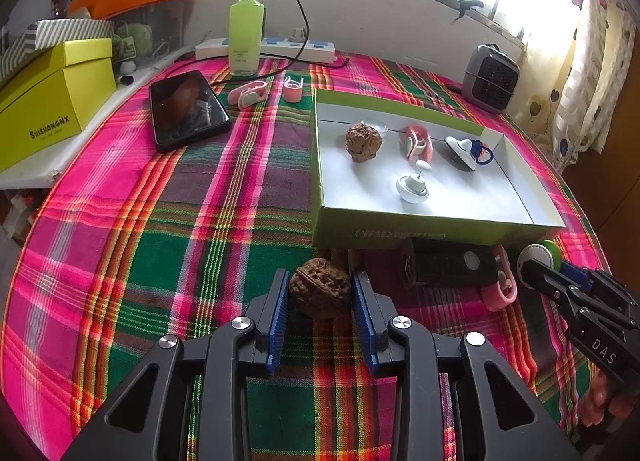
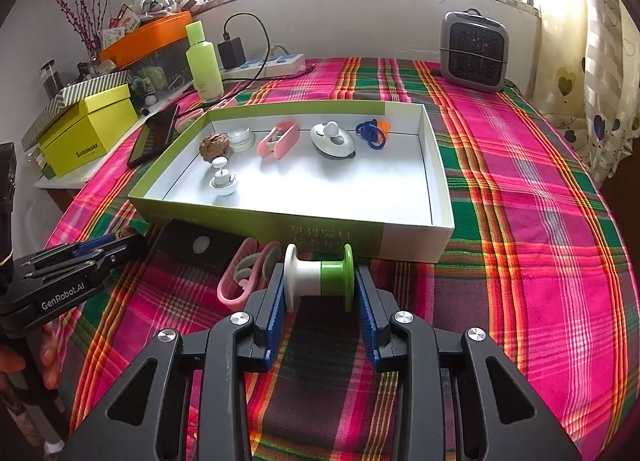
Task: Organize objects
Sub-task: 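Lift the walnut with the left gripper while the right gripper lifts the spool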
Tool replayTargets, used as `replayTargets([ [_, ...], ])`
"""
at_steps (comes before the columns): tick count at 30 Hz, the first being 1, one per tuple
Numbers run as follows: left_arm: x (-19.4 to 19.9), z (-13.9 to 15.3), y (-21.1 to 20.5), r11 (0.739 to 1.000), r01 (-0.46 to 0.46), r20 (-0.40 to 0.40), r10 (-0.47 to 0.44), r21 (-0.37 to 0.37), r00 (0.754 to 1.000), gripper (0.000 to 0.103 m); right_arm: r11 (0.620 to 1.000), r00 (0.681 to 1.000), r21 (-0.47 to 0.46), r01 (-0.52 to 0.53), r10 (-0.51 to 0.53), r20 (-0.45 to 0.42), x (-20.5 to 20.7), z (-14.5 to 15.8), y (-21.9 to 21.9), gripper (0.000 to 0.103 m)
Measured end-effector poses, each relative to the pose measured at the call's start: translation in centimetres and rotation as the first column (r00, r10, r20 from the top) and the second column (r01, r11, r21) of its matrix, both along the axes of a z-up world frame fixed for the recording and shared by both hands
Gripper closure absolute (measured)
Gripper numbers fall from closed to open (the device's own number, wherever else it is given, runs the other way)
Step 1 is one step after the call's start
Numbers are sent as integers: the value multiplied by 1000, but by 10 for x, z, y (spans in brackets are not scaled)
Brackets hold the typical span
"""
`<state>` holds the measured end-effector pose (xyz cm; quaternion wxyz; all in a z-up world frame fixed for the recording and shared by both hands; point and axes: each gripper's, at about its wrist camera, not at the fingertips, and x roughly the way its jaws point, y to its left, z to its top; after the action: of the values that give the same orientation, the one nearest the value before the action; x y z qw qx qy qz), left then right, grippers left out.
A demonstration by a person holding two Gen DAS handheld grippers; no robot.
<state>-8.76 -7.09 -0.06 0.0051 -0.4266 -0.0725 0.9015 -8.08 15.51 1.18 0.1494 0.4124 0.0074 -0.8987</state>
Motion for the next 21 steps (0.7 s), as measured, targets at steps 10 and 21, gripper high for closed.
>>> replayTargets([
  [10,11,7,1,1000,11,-19,-11,-9,1000,74,1000,1000,-4,-2,2,-10,6,4,-1,69],
  [21,19,18,9,999,40,-41,-40,-9,998,74,1000,999,-9,-2,2,-32,12,12,-1,69],
])
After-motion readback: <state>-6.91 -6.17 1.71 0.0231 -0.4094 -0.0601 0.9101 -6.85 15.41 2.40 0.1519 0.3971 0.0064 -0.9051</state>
